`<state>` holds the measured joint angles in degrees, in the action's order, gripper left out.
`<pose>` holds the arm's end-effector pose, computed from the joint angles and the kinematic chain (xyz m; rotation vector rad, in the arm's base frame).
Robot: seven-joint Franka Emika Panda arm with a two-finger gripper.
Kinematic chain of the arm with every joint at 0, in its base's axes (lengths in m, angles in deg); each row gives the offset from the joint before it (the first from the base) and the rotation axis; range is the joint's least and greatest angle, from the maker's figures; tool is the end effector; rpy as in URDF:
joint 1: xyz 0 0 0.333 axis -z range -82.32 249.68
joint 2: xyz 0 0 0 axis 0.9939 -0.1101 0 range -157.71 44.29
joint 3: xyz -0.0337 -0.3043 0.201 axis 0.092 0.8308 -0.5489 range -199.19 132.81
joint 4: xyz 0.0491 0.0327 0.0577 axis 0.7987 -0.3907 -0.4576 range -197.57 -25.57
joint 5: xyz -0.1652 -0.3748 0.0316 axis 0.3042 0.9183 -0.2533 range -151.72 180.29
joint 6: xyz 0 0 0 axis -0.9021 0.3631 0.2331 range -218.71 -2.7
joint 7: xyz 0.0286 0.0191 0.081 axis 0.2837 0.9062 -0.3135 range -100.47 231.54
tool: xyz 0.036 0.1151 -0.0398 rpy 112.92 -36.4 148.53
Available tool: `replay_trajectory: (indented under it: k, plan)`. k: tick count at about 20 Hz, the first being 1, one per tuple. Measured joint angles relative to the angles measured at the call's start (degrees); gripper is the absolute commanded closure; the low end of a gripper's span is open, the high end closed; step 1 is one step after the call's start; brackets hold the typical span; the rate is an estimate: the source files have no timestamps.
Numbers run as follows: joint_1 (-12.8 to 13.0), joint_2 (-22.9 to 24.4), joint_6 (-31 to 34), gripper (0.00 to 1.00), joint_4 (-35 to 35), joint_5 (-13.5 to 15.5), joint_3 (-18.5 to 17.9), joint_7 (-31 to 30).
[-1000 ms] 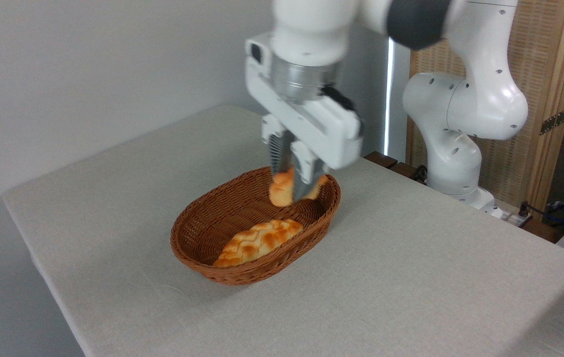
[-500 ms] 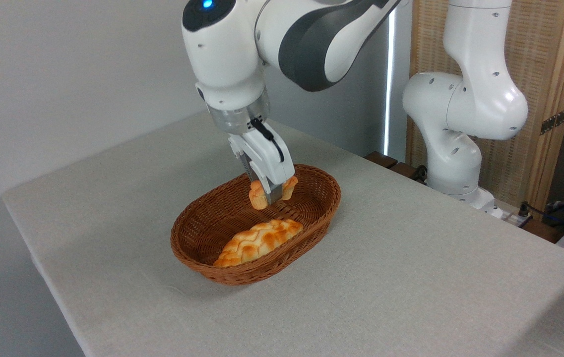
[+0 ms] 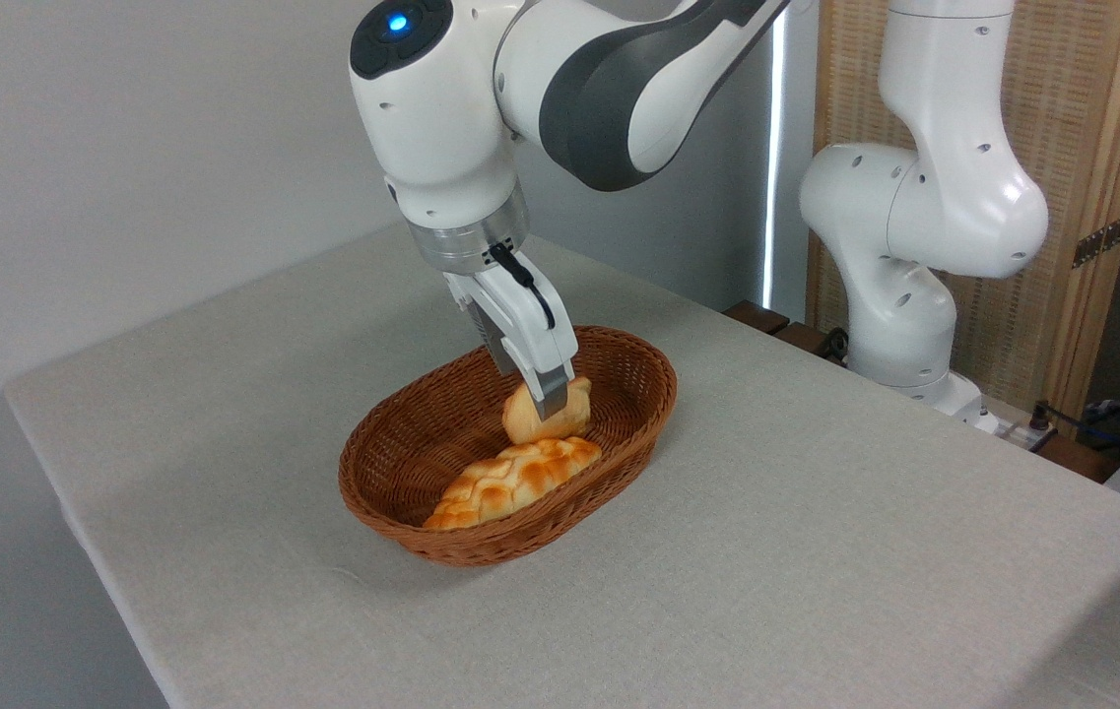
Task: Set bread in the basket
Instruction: 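Lower the bun into the basket beside the long roll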
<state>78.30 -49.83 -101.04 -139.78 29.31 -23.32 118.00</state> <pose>0.4953 -0.0715 0.4945 2.5267 -1.2587 -0.1817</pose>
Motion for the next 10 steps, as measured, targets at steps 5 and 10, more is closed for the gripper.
replay_trajectory:
  k: [5, 10]
  plan:
    - [0.0, 0.0, 0.0, 0.0, 0.3, 0.0, 0.0, 0.0]
    - [-0.1, 0.1, -0.1, 0.0, 1.1, 0.0, -0.1, 0.0]
